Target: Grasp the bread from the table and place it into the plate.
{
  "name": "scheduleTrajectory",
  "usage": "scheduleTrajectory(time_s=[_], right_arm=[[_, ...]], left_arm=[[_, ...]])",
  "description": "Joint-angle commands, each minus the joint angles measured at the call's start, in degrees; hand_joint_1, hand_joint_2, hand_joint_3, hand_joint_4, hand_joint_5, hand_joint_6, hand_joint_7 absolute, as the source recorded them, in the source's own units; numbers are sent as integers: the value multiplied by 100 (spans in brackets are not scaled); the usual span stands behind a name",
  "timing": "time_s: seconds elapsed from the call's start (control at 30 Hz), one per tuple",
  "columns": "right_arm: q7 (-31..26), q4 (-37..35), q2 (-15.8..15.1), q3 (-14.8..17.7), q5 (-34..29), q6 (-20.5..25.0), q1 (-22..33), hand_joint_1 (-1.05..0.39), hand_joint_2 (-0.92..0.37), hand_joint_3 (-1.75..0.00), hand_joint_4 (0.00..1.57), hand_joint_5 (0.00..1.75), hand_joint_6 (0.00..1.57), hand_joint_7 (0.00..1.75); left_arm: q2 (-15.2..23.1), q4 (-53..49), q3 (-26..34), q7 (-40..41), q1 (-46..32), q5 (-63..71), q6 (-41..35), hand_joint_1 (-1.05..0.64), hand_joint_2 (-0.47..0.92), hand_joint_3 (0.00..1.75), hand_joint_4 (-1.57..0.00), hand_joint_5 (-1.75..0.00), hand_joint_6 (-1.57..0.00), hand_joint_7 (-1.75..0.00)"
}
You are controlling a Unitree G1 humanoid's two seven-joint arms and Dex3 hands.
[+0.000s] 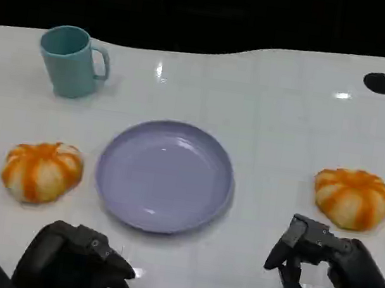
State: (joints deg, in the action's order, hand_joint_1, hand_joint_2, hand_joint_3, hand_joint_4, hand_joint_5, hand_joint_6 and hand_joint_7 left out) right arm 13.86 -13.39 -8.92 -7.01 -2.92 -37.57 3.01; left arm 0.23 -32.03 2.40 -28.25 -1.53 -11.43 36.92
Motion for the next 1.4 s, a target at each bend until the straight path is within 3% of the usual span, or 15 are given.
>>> scheduleTrajectory(time_s=[0.03, 1.17, 1.27, 1.4], right_arm=[[-20, -31, -56, 51, -19, -54, -19, -16, -44, -128, 87, 175, 72, 156], [-42, -117, -50, 65, -33, -153, -49, -15, -45, -126, 86, 175, 72, 154], [-26, -66, -29, 86, 58, -34, -56, -15, -54, -109, 80, 170, 74, 136], [9, 34, 6, 117, 235, 114, -60, -13, -70, -75, 69, 145, 70, 103]], left_arm=[[96, 23, 34, -3, -12, -29, 5, -105, 91, 0, -144, -66, -157, -23], [88, 102, 33, 1, -46, -48, -111, -105, 90, 0, -144, -66, -157, -24], [104, 66, 35, 8, -24, -20, -82, -105, 90, 0, -144, -66, -157, -24], [99, 12, 43, 4, 7, -18, -32, -105, 90, 0, -144, -66, -157, -23]])
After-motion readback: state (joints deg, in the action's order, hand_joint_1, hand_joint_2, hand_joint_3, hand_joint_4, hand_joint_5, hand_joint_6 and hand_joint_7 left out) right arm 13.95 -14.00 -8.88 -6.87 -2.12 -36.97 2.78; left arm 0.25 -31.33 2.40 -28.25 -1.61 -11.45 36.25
